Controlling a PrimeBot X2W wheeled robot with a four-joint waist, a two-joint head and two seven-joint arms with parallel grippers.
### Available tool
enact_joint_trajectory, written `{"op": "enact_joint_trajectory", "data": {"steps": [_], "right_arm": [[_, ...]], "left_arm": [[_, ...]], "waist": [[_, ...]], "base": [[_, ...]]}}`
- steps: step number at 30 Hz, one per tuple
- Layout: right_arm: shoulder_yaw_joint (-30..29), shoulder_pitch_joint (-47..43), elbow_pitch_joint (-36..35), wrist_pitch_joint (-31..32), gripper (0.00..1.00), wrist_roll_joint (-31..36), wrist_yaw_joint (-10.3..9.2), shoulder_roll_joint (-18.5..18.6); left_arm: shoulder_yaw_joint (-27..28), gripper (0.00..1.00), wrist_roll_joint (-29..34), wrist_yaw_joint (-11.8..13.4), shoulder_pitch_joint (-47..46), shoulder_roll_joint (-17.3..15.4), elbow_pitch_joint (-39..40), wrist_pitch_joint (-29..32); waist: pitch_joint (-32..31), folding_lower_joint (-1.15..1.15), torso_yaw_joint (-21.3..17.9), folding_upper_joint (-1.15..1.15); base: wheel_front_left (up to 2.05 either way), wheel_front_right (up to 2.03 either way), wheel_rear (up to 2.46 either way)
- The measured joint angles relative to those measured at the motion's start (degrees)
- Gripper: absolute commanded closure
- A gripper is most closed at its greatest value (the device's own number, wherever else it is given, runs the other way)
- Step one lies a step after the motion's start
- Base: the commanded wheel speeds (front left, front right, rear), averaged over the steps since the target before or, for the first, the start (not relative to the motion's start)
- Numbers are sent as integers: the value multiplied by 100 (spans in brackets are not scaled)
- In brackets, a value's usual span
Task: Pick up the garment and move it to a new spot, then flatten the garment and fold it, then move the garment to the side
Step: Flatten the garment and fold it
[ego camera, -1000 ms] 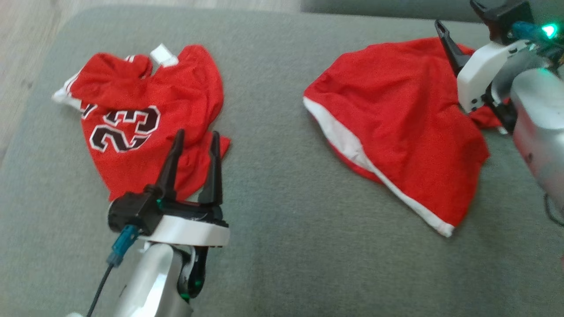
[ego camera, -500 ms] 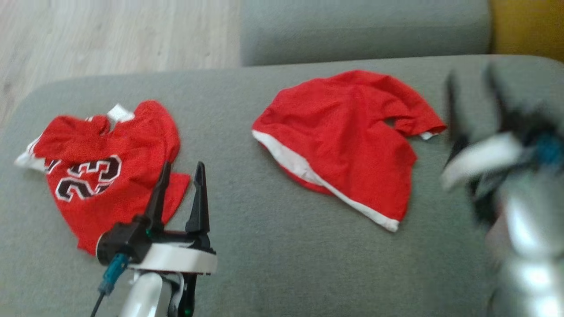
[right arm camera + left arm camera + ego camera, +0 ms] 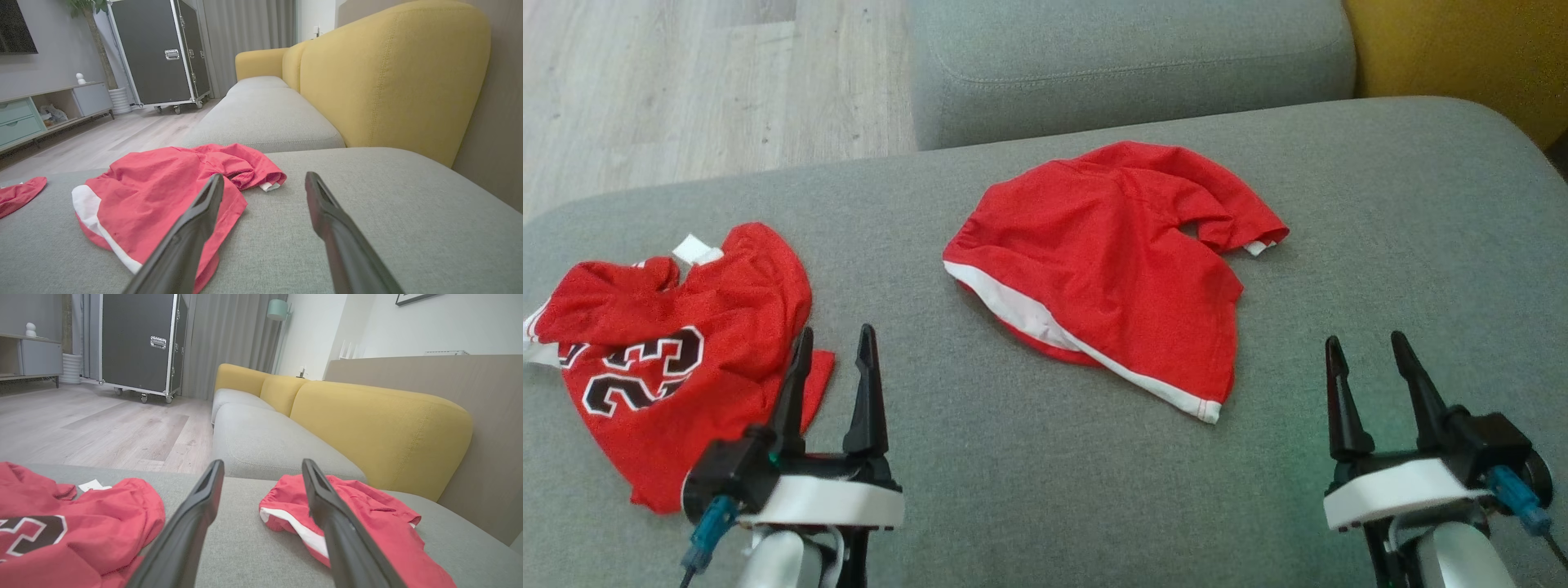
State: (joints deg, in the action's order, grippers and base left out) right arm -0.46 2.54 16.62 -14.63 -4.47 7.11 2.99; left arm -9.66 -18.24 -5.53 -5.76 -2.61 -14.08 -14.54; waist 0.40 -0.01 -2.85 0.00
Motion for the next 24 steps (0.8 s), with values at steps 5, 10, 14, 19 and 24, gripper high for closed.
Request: {"op": "enact_joint_trajectory", "data": {"steps": [5,10,14,19,24], "right_arm": [[49,-78,-75,0,0,-101,0,-27],[356,-79,194,0,0,-100,1,-27],[644,-79,660,0,0,-47,0,-27],[991,-25,1193,0,0,-102,0,-27],[1238,254,1659,0,0,-205,0,-25]], "left_arm": [[37,0,9,-3,57,0,-34,0],[45,0,34,-11,52,0,-45,0],[42,0,57,-23,47,-1,-38,0],[35,0,57,-44,33,-1,-30,0],[2,0,58,-54,4,-1,-35,0]], "waist": [[62,1,-7,0],[102,1,39,0],[125,1,95,0],[174,1,156,0],[253,1,231,0]], "base": [[0,0,0],[0,0,0],[0,0,0],[0,0,0],[0,0,0]]}}
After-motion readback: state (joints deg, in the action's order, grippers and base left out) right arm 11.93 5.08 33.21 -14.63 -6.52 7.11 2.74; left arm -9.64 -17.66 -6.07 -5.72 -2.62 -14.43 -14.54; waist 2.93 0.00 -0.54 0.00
